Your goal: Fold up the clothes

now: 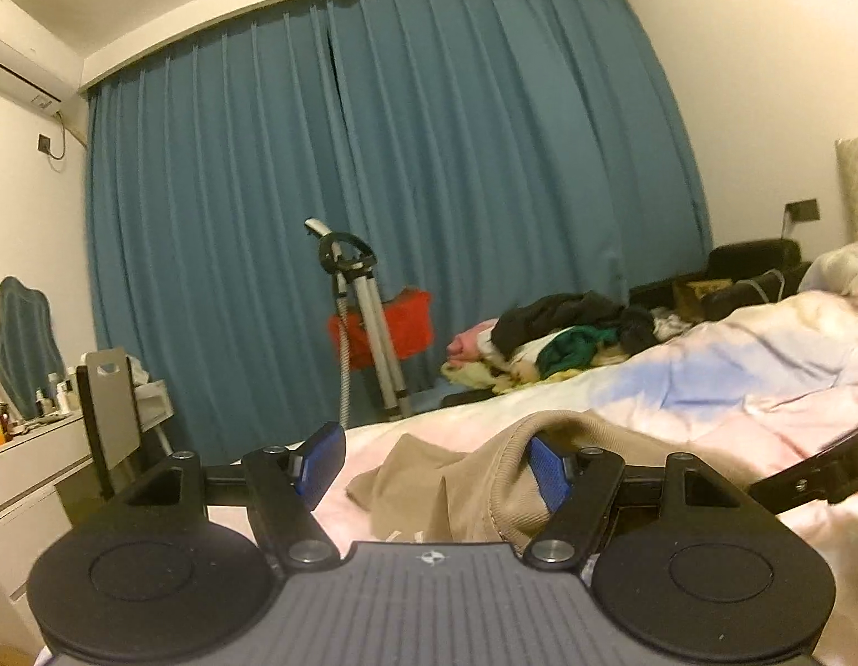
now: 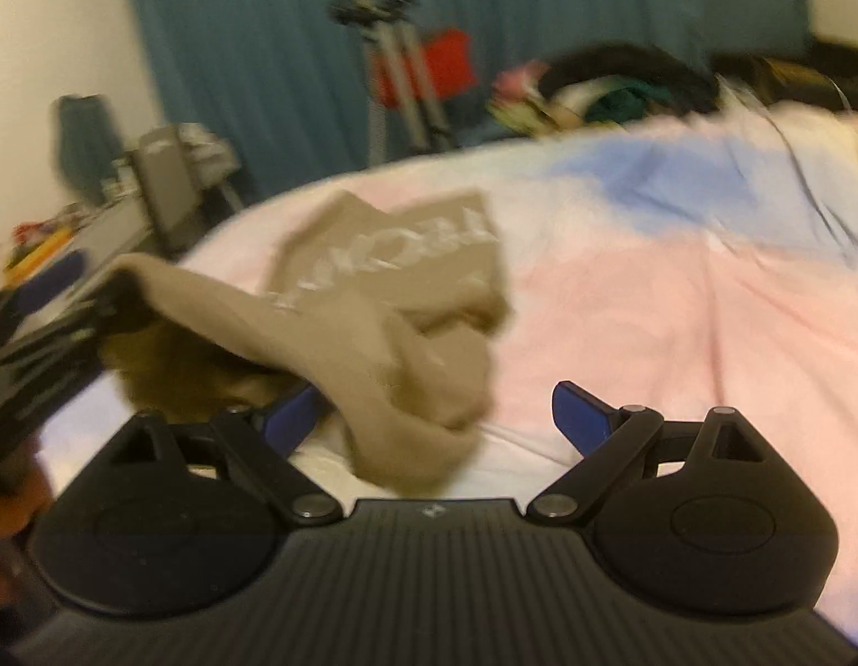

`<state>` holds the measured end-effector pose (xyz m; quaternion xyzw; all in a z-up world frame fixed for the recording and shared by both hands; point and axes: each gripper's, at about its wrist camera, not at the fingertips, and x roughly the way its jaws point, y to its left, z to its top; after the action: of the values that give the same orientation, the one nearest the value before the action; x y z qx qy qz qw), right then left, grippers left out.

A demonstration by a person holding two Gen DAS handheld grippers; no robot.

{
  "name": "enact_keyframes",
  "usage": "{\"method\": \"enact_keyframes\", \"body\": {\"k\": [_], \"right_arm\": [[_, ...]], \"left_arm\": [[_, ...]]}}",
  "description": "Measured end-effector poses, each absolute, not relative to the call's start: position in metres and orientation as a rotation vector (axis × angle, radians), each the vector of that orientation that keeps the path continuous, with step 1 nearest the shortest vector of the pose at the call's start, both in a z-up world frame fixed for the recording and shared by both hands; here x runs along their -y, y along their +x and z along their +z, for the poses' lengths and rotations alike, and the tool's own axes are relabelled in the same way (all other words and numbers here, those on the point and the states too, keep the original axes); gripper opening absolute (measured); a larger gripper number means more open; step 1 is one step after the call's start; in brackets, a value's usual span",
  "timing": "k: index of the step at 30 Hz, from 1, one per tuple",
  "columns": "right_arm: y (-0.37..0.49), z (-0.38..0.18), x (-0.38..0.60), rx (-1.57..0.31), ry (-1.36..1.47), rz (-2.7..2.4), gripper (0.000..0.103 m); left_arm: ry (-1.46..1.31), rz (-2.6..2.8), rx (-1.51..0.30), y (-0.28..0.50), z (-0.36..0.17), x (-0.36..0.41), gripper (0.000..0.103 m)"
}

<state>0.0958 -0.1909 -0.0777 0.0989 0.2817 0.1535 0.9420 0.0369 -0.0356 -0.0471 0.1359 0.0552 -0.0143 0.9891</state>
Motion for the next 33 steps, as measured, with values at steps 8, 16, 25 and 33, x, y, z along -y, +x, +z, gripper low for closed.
{"method": "enact_keyframes", "body": {"k": [8, 16, 25, 33], "right_arm": [[0.094, -0.079, 0.128, -0.453, 0.002, 0.415, 0.093], [0.109, -0.095, 0.104, -0.446, -0.059, 0.369, 0.093], [0.094, -0.073, 0.141, -0.310, 0.092, 0.192, 0.093], [0.094, -0.084, 0.176, -0.481, 0.178, 0.108, 0.093]], "left_arm": [[0.275, -0.030, -0.104, 0.036, -0.042, 0.032, 0.072], [0.211, -0.004, -0.138, 0.043, -0.040, 0.018, 0.072], [0.194, -0.005, -0.163, 0.052, -0.042, 0.015, 0.075], [0.247, -0.033, -0.173, 0.053, -0.050, 0.025, 0.076]]}}
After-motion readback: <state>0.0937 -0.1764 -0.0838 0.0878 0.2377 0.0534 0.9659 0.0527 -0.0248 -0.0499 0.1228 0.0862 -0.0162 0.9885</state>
